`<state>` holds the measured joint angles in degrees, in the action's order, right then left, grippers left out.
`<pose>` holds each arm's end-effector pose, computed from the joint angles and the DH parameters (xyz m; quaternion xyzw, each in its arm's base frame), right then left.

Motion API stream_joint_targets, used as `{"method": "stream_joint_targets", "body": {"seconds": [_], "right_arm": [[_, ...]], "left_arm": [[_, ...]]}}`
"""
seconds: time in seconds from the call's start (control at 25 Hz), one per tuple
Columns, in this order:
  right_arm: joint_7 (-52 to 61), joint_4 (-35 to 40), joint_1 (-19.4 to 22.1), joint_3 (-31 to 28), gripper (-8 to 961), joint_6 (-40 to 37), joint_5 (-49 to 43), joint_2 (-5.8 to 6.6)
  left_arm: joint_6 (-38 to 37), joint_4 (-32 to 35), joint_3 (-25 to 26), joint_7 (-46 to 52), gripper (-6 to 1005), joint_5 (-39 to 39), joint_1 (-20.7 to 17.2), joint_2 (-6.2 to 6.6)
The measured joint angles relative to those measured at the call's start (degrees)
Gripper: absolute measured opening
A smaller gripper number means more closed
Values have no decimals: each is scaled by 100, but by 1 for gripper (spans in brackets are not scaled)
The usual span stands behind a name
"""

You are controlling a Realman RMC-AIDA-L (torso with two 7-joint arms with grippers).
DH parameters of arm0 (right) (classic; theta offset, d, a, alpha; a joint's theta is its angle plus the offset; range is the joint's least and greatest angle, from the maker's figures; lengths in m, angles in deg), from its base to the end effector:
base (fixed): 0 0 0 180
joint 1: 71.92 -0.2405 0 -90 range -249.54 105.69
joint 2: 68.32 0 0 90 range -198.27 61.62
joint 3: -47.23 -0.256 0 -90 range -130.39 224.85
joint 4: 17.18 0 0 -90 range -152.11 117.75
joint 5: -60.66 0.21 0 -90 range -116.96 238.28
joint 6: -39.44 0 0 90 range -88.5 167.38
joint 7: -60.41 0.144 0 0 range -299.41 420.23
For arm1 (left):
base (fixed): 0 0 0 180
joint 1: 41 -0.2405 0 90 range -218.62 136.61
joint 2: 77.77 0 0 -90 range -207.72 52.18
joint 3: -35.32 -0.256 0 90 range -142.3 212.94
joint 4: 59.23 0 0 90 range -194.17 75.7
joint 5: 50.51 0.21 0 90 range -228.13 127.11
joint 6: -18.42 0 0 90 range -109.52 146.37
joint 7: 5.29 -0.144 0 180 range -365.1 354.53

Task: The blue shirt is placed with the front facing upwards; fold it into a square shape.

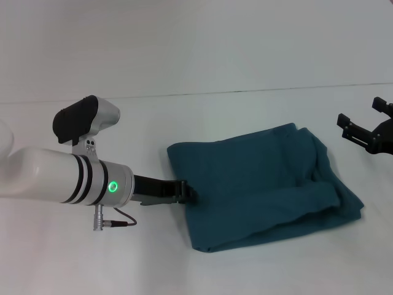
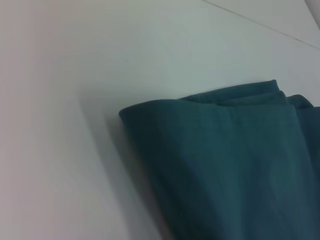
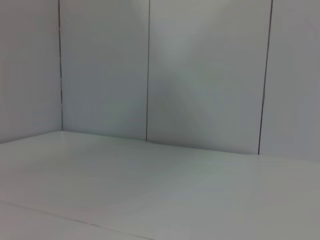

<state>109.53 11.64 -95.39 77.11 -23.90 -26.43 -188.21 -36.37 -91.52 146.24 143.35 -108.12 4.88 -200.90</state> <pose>0.3461 0.3468 0.0429 -0.7975 0.2302 0.2480 0.4995 -0.1973 0.3930 -0.1000 -0.7978 -0.5829 -0.0776 0.1333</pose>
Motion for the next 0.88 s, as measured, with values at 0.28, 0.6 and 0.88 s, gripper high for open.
{"method": "stream_joint_targets", "body": {"seconds": [0.28,0.6,0.88], "right_arm": [[0,0,-14,0,948,6,0,-7],[0,0,-67,1,945,50,-1,-8],[0,-21,-126,6,945,160,-1,-8]], "left_arm": [[4,-10,-8,-24,118,29,-1,0],[-33,-39,-5,-26,54,132,-45,75],[-49,-158,2,-22,52,210,-101,136]]}}
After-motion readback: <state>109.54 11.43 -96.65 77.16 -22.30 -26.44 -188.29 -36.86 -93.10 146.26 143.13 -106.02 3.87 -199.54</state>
